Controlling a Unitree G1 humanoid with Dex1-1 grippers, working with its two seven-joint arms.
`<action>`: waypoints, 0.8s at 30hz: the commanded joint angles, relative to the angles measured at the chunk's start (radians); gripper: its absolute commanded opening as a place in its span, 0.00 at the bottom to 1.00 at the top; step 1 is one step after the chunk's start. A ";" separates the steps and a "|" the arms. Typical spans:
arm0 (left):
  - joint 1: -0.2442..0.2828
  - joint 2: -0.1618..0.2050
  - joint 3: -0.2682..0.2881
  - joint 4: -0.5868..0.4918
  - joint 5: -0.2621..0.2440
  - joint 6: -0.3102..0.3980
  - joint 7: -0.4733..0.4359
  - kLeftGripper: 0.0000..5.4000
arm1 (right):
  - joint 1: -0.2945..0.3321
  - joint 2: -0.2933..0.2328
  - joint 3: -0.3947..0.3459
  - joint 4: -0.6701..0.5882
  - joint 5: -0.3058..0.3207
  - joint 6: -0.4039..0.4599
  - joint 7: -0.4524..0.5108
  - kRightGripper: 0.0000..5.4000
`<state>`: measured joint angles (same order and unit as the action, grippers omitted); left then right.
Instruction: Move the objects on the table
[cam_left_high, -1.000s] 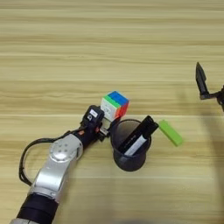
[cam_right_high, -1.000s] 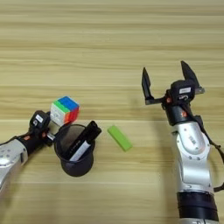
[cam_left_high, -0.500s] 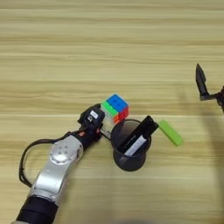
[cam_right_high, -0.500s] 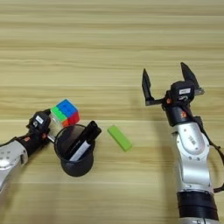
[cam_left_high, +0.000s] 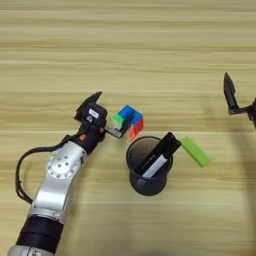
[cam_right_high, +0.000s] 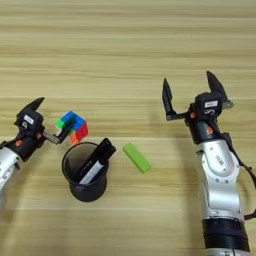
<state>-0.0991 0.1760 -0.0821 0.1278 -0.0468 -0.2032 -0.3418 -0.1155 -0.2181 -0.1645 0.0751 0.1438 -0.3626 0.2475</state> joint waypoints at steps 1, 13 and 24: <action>-0.037 -0.018 0.028 -0.017 -0.015 -0.036 0.027 0.99 | -0.014 -0.007 0.000 0.001 0.001 -0.009 0.004 1.00; -0.107 -0.066 0.140 0.010 -0.047 -0.123 0.148 0.99 | -0.005 -0.016 0.002 -0.005 -0.001 -0.012 0.013 1.00; -0.137 -0.081 0.184 0.123 -0.011 -0.218 0.239 0.99 | 0.002 -0.033 0.008 -0.029 0.010 -0.008 0.052 1.00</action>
<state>-0.2232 0.0949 0.1009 0.2258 -0.0755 -0.4027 -0.1149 -0.1136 -0.2361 -0.1623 0.0686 0.1468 -0.3643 0.2847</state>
